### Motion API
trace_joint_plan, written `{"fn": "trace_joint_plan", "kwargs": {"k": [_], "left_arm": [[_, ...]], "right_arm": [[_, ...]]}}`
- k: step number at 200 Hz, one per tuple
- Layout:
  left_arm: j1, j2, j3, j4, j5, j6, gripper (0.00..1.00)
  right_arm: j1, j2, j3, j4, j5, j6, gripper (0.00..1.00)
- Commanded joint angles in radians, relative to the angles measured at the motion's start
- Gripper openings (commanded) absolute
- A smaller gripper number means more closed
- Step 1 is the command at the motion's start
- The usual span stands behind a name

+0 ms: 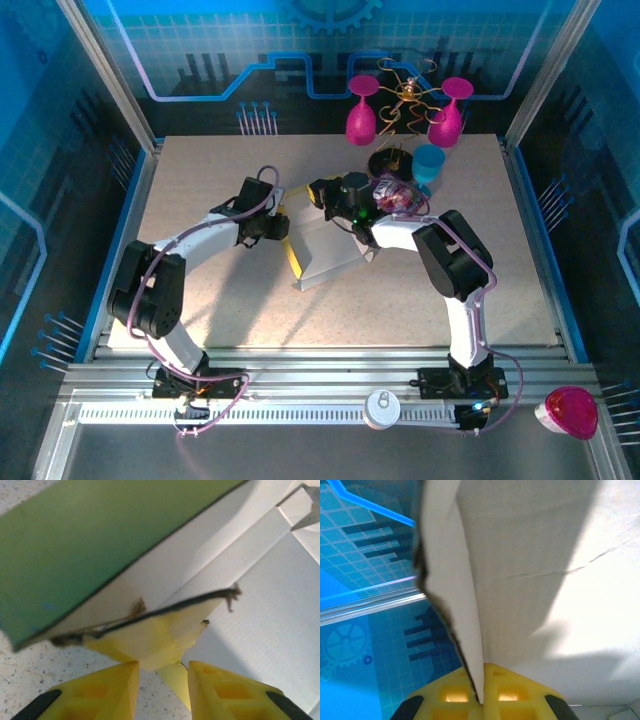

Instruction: Fold the paper box

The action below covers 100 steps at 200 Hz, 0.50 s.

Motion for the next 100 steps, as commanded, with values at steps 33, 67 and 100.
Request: {"fn": "trace_joint_plan", "kwargs": {"k": [33,67,100], "left_arm": [[-0.01,0.055,0.055,0.011,-0.092,-0.054,0.24],[-0.02,0.068,0.054,0.034,-0.106,-0.082,0.24],[-0.02,0.085,0.055,0.044,-0.117,-0.111,0.24]], "right_arm": [[0.006,0.034,0.031,-0.042,-0.063,0.019,0.0],[0.004,0.038,0.026,-0.026,-0.061,0.019,0.0],[0.004,0.038,0.004,0.006,-0.063,0.01,0.0]]}}
